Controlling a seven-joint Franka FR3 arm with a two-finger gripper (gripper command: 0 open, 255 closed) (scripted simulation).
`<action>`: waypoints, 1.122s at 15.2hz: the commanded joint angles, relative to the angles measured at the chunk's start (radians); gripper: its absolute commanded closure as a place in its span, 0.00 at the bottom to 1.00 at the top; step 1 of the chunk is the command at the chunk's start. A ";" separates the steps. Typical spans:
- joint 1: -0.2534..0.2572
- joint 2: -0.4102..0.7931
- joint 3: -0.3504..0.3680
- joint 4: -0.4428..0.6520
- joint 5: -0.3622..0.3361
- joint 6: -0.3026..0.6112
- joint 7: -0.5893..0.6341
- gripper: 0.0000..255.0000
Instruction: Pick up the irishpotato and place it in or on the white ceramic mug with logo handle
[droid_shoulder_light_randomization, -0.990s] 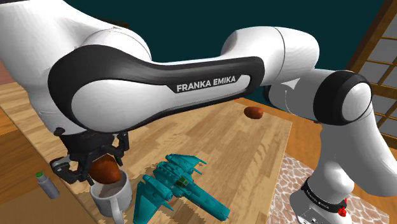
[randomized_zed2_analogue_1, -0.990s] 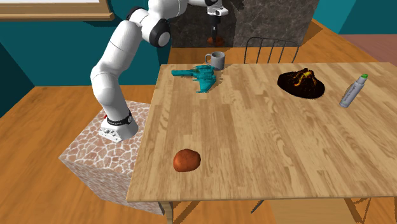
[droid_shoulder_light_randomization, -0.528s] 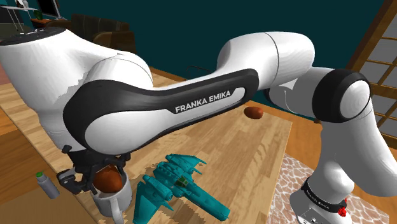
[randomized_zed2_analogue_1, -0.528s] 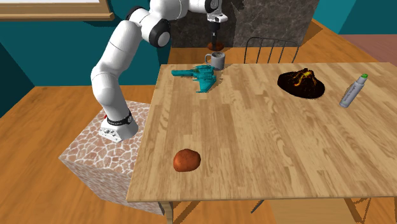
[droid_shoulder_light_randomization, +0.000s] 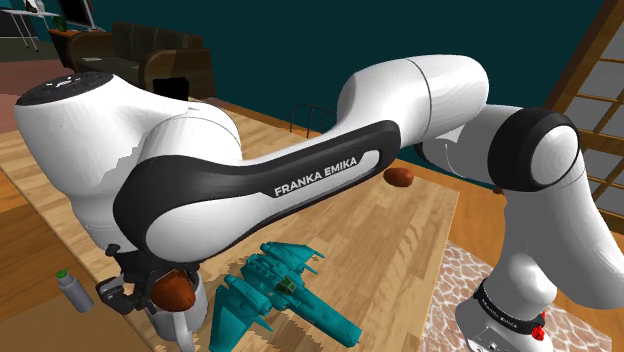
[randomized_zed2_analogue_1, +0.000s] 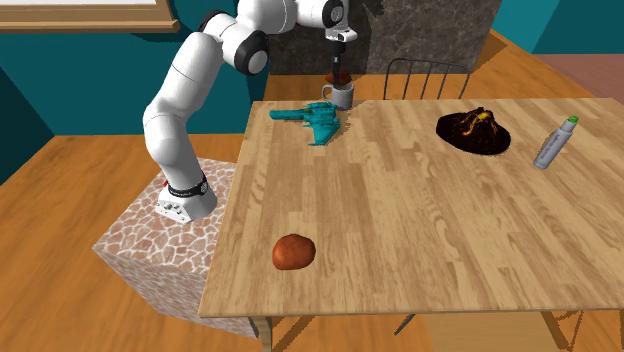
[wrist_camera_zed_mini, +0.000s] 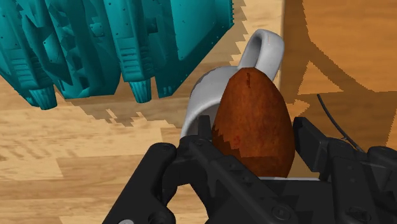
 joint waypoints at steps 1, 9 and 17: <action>0.000 0.000 0.000 -0.001 0.000 0.001 0.000 1.00; 0.000 0.000 0.000 -0.001 0.000 0.001 0.000 0.00; 0.038 0.015 0.000 0.158 0.001 -0.136 -0.018 0.00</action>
